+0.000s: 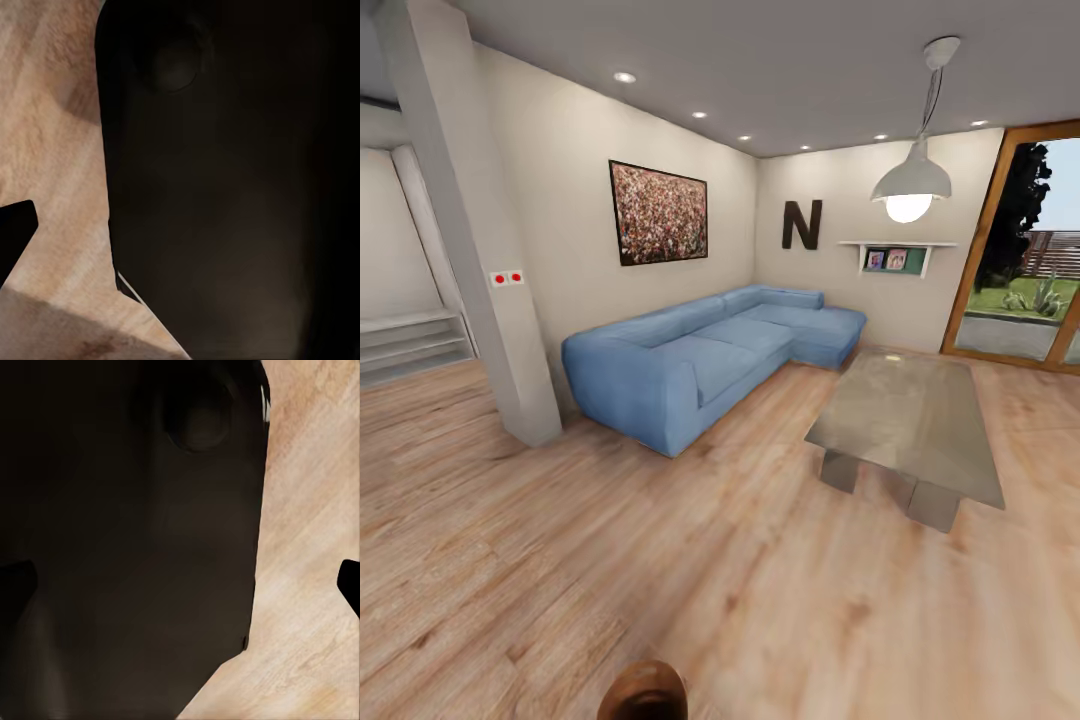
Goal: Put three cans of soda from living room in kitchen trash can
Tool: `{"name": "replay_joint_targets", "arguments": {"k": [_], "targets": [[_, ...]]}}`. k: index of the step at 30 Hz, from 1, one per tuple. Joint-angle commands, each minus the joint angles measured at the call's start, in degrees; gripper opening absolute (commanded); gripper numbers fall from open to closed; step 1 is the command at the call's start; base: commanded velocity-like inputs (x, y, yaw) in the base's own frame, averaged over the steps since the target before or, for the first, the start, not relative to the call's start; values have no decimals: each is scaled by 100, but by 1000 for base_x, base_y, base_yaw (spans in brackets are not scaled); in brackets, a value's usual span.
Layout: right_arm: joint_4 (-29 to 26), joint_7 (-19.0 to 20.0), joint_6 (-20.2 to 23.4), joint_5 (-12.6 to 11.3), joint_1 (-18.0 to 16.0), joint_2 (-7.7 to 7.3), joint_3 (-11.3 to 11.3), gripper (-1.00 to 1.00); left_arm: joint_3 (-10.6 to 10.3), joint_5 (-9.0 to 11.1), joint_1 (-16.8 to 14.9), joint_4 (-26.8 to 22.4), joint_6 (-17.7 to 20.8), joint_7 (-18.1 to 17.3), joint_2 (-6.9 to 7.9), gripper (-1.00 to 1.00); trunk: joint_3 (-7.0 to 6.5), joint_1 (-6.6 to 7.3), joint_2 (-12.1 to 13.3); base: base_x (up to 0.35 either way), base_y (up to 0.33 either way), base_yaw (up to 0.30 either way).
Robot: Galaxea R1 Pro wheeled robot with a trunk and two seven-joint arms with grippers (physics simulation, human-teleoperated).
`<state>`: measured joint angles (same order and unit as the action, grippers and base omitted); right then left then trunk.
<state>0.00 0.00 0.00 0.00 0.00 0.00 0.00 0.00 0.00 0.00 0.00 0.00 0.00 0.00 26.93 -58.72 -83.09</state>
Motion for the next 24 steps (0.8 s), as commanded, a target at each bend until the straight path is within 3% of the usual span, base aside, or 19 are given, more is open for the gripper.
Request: {"name": "replay_joint_targets", "arguments": {"k": [1,4,24], "targets": [[0,0,0,0,0,0,0,100,0,0,0,0,0,0,0,100,0,0,1,0,0,0],[-7,31,-18,10,-9,35,12,100,-9,-18,-9,-9,54,-48,-54,100,0,0,1,0,0,0],[-7,31,-18,10,-9,35,12,100,-9,-18,-9,-9,54,-48,-54,100,0,0,1,0,0,0]]}}
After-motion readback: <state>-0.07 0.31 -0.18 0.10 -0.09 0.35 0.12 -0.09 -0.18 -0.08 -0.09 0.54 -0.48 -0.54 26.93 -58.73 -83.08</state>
